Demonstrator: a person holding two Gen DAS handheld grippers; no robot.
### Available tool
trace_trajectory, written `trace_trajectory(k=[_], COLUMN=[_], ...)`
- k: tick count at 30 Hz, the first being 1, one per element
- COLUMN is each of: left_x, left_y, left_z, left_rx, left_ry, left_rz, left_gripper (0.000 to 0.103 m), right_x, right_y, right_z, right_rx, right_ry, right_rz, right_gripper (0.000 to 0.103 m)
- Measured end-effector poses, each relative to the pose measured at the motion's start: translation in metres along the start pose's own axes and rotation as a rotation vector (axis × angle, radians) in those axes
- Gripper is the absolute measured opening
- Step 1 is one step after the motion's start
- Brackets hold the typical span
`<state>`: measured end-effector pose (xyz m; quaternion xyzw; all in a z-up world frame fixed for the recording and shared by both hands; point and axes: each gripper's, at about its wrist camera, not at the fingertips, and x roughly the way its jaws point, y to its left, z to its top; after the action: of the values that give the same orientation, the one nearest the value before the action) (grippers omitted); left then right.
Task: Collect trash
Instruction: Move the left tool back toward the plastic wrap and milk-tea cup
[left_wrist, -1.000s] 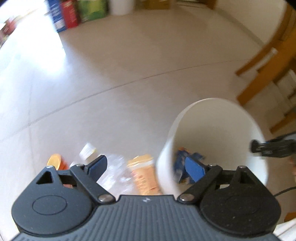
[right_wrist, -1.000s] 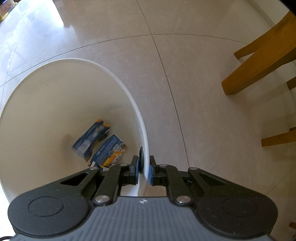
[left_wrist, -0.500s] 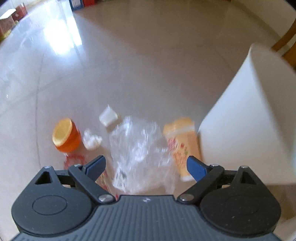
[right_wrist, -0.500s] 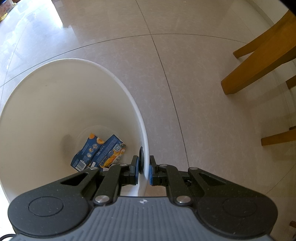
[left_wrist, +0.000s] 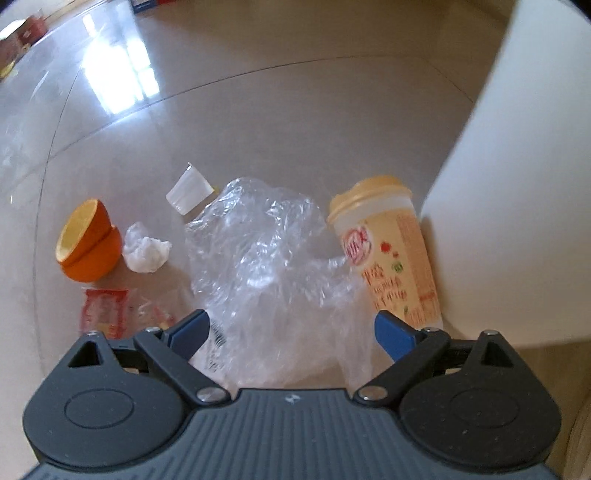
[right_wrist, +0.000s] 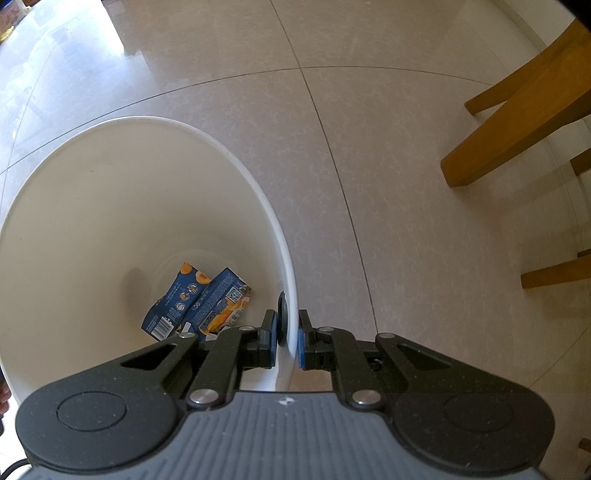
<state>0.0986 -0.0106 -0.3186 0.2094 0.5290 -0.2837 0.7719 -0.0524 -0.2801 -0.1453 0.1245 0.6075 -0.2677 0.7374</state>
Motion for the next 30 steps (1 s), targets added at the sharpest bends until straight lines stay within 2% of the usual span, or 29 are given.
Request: trace_trajectory(k=[7,15,17,19,20,22,25,28,30], left_x=[0.044,0.061,0.062,0.063,0.063,0.06,0.053,0.044,0.035], left_y=[-0.002,-0.006,-0.005,-0.003,-0.002,-0.001,0.004,0.01,0.013], left_z=[0.005,0.01,0.012,0.014,0.015,0.016,0.019,0.024,0.028], left_rx=[0.017,0.055,0.041,0.023,0.017,0.002,-0.016,-0.007,-0.002], left_ry=[0.035,0.029,0.026,0.044,0.046,0.045,0.048,0.053,0.057], left_rz=[0.069,0.085,0.077,0.063,0.06,0.056,0.055,0.07,0.081], left_gripper=[0.096,0.095,0.085,0.065,0.06,0.042,0.03,0.024,0.024], right_x=[0.001,0.001,0.001,0.001,0.001,0.001,0.001,0.001,0.001], right_y=[-0.001,-0.001,-0.001,-0.001,-0.001,-0.001,-0.001,-0.001,-0.001], right_z=[0.001,0.001,0.001,0.001,0.001,0.001,0.001,0.0,0.0], right_rx=[0.005,0.001,0.0,0.001,0.001,-0.003,-0.001,0.0,0.001], right_ry=[0.003,0.001,0.001,0.001,0.001,0.001,0.0,-0.001,-0.001], right_rz=[-0.001,-0.001,-0.003,-0.002,-0.002,-0.003,-0.003,-0.002,-0.002], right_gripper=[0.012,0.013,0.013,0.013,0.013,0.013,0.013,0.013,0.013])
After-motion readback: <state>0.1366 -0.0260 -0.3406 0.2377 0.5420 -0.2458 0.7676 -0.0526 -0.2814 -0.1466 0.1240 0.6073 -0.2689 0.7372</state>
